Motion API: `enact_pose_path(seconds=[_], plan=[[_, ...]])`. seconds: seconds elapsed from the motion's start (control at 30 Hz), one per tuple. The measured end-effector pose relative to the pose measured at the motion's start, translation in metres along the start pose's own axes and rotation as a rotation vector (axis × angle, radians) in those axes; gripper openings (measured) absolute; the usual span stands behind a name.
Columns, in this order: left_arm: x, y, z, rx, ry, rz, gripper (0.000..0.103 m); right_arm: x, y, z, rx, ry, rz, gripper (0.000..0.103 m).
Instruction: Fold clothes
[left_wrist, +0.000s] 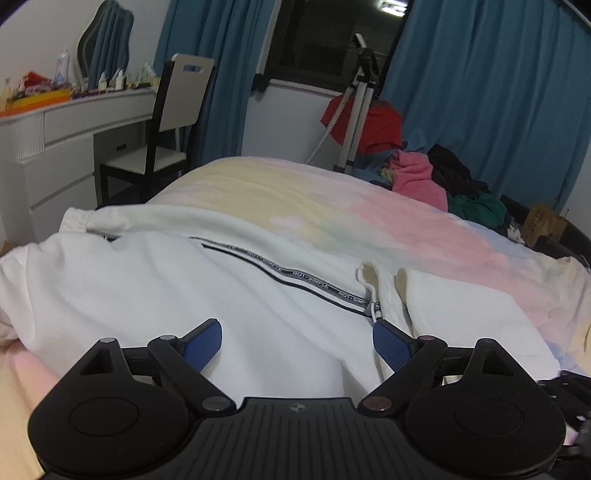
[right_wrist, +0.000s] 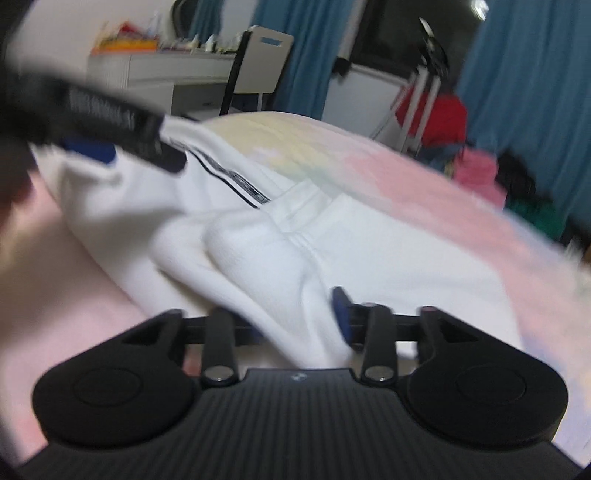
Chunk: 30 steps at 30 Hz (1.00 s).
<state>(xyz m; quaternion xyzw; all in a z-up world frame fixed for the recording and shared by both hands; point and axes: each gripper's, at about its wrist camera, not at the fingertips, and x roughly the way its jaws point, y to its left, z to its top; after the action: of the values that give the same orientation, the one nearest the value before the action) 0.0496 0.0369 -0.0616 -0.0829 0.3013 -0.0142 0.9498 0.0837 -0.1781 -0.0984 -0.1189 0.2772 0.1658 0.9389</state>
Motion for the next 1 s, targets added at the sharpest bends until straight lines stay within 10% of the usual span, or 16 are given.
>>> enact_pose_path(seconds=[0.43, 0.63, 1.0], plan=[[-0.002, -0.039, -0.027, 0.186, 0.043, -0.105, 0.090, -0.043, -0.067, -0.004, 0.507, -0.078, -0.035, 0.068], [0.014, -0.037, -0.036, 0.190, 0.105, -0.087, 0.090, 0.012, -0.073, -0.019, 0.517, 0.109, -0.100, 0.068], [-0.024, 0.088, -0.009, -0.425, 0.057, 0.022, 0.093, 0.005, -0.062, -0.018, 0.461, 0.123, -0.123, 0.068]])
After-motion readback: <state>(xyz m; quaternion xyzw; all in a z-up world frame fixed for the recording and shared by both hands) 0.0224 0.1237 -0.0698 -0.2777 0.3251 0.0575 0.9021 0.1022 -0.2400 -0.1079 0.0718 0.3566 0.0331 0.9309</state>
